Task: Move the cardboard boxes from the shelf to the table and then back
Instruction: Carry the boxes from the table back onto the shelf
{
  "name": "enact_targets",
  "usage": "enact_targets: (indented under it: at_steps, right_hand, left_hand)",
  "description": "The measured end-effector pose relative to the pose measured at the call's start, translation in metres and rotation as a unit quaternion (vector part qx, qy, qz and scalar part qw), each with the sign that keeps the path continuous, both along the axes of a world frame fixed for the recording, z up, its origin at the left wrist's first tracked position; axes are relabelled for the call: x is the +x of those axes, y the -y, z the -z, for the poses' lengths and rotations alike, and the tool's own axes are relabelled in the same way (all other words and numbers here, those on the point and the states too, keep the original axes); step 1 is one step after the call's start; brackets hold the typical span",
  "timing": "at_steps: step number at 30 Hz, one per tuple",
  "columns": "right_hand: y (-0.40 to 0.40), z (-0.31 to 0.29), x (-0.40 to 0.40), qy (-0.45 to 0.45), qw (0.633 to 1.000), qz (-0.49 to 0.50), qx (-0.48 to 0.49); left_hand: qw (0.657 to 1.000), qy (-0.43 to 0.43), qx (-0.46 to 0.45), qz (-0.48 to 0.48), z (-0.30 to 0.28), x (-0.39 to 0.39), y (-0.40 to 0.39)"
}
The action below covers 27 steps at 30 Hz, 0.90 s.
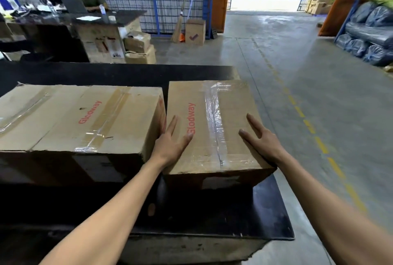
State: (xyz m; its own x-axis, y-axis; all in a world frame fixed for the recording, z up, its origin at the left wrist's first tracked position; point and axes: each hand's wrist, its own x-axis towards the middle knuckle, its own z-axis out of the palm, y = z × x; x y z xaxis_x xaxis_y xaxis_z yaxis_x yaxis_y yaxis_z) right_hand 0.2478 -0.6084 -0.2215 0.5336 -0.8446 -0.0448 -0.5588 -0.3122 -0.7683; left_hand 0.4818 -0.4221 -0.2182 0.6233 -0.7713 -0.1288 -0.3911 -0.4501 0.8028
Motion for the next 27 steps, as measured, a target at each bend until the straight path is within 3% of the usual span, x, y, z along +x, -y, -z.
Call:
enact_targets:
  at_steps: [7, 13, 19, 27]
  right_hand:
    - [-0.072, -0.014, -0.049, 0.12, 0.988, 0.033, -0.095]
    - [-0.098, -0.091, -0.063, 0.199, 0.967, -0.014, -0.161]
    - [-0.155, -0.133, -0.022, 0.29, 0.937, -0.136, -0.138]
    - [-0.283, -0.141, 0.058, 0.306, 0.882, -0.358, -0.027]
  left_hand:
    - [0.989, 0.062, -0.13, 0.011, -0.033, -0.047, -0.062]
    - [0.964, 0.165, -0.205, -0.036, -0.117, -0.081, -0.119]
    - [0.935, 0.257, -0.196, -0.146, -0.179, -0.098, -0.223]
    - [0.883, 0.282, -0.132, -0.352, -0.189, -0.142, -0.391]
